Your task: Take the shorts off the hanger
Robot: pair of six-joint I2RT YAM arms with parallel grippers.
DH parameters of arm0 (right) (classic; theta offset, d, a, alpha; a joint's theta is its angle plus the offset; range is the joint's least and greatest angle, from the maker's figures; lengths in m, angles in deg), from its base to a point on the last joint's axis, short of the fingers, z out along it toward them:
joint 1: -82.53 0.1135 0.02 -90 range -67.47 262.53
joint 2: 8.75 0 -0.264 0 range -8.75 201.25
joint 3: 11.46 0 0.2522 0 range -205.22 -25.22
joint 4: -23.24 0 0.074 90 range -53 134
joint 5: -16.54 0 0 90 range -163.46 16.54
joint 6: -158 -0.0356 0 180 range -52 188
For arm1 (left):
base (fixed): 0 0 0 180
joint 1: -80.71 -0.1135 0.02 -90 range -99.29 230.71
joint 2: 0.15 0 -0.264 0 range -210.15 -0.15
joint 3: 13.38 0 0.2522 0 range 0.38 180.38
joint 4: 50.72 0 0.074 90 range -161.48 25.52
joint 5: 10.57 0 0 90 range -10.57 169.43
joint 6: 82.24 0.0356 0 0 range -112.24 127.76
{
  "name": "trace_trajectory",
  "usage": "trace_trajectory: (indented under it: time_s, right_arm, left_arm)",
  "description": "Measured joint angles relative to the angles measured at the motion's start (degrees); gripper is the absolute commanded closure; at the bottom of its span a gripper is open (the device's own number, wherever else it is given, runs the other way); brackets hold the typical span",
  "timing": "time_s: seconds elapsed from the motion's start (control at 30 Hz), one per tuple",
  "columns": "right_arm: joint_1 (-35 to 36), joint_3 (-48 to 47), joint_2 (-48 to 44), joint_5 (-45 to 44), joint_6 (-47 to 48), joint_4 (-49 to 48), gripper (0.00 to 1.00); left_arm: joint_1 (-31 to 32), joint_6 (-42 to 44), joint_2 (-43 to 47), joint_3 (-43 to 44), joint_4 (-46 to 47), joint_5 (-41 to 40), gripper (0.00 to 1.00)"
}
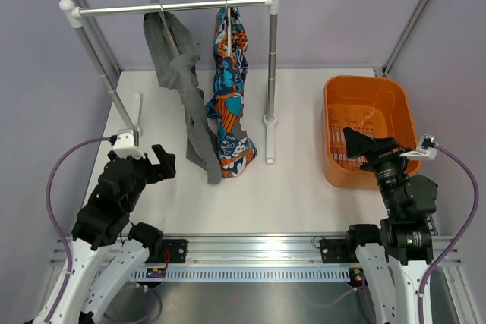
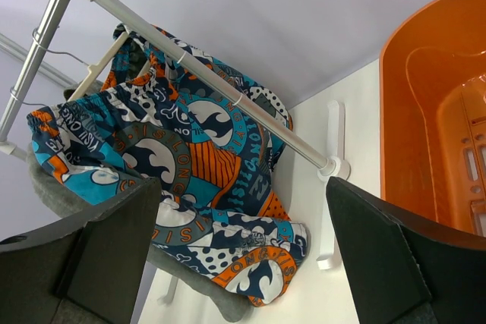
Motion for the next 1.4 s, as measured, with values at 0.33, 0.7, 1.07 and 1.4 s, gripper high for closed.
trace_trajectory:
  time_s: [0.33, 0.7, 1.07, 1.4]
  right_arm:
    - [0.0, 0.0, 0.0, 0.0, 0.0, 0.0, 0.01]
    - [0.0, -0.1, 1.4, 0.0, 0.5, 2.1, 0.01]
    - [0.0, -2.2, 3.9, 0.8, 0.6, 2.7, 0.00]
    - [0.0, -4.9, 4.3, 2.0, 0.6, 4.8, 0.00]
  left_arm:
    - [0.0, 0.0, 0.0, 0.0, 0.0, 0.0, 0.01]
    - [0.0, 0.1, -6.0, 11.1, 1.2, 2.6, 0.01]
    - [0.0, -0.9, -32.1, 44.9, 10.6, 0.2, 0.01]
    - [0.0, 0.7, -56.5, 61.3, 12.9, -5.9, 0.11]
